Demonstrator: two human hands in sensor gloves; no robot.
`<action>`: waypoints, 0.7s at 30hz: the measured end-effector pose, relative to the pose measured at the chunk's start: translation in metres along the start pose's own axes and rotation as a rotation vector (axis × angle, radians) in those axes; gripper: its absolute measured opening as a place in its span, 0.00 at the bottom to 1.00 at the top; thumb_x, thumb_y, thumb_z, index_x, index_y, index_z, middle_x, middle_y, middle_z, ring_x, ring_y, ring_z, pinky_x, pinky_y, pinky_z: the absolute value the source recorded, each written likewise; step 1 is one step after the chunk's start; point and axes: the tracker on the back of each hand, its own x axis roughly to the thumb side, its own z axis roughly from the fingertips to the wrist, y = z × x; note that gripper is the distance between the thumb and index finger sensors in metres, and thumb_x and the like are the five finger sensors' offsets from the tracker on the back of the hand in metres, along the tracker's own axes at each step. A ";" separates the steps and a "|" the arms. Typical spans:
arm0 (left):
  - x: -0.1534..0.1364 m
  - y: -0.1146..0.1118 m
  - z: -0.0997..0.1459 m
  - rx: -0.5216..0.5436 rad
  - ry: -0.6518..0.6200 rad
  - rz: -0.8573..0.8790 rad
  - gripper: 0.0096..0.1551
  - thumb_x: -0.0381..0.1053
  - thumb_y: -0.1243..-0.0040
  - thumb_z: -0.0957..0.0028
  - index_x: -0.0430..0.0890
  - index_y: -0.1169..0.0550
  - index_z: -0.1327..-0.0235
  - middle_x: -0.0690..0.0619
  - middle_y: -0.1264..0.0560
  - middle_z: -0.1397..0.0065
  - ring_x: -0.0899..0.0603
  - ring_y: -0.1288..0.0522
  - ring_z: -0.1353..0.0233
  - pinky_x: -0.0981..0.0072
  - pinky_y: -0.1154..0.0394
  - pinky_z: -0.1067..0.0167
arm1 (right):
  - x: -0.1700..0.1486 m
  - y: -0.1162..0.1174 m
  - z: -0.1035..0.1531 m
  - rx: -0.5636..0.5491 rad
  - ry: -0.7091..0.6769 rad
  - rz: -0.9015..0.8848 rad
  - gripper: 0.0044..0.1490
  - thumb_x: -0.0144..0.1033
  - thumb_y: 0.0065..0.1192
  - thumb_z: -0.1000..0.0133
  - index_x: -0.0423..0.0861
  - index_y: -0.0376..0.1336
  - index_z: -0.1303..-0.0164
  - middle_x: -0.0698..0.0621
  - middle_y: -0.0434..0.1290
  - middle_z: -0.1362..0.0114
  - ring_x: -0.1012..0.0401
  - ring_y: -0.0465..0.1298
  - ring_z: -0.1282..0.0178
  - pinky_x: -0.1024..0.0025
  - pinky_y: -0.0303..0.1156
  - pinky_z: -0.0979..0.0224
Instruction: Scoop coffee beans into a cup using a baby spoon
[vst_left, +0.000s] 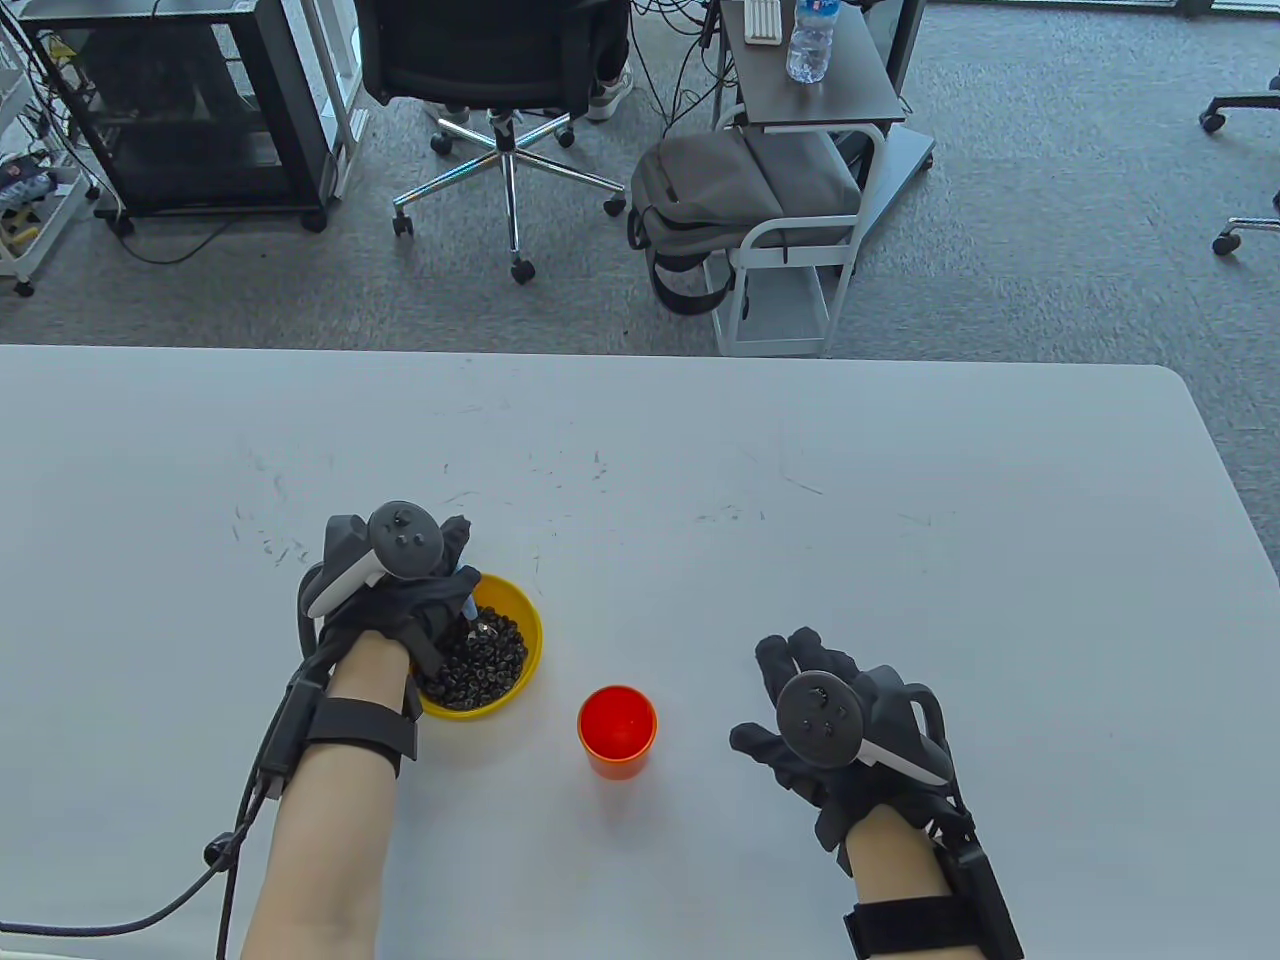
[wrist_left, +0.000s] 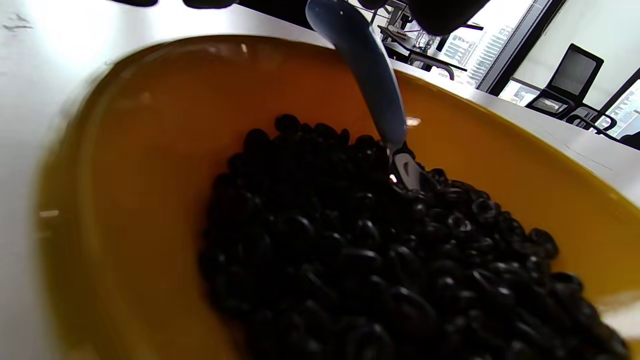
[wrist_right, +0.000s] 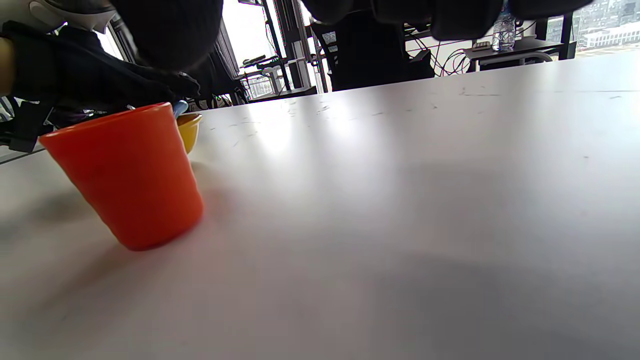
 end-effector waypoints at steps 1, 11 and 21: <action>-0.001 -0.003 -0.002 -0.005 0.000 0.010 0.38 0.58 0.54 0.30 0.50 0.49 0.11 0.33 0.59 0.14 0.20 0.52 0.18 0.22 0.46 0.31 | 0.000 0.001 0.000 0.005 0.000 0.000 0.55 0.60 0.56 0.41 0.34 0.44 0.19 0.24 0.48 0.20 0.26 0.57 0.28 0.27 0.58 0.33; -0.006 -0.009 -0.003 0.049 -0.026 0.055 0.38 0.54 0.49 0.31 0.46 0.49 0.15 0.37 0.51 0.15 0.24 0.47 0.17 0.25 0.43 0.30 | 0.001 0.002 -0.001 0.023 -0.004 -0.008 0.55 0.59 0.56 0.41 0.34 0.44 0.19 0.24 0.48 0.20 0.26 0.57 0.28 0.27 0.58 0.32; 0.021 0.012 0.045 0.203 -0.154 -0.230 0.37 0.51 0.43 0.35 0.43 0.42 0.17 0.37 0.39 0.23 0.28 0.34 0.27 0.31 0.36 0.32 | 0.002 0.000 -0.001 0.016 -0.013 -0.019 0.55 0.59 0.56 0.41 0.34 0.44 0.19 0.24 0.48 0.20 0.26 0.57 0.28 0.27 0.58 0.33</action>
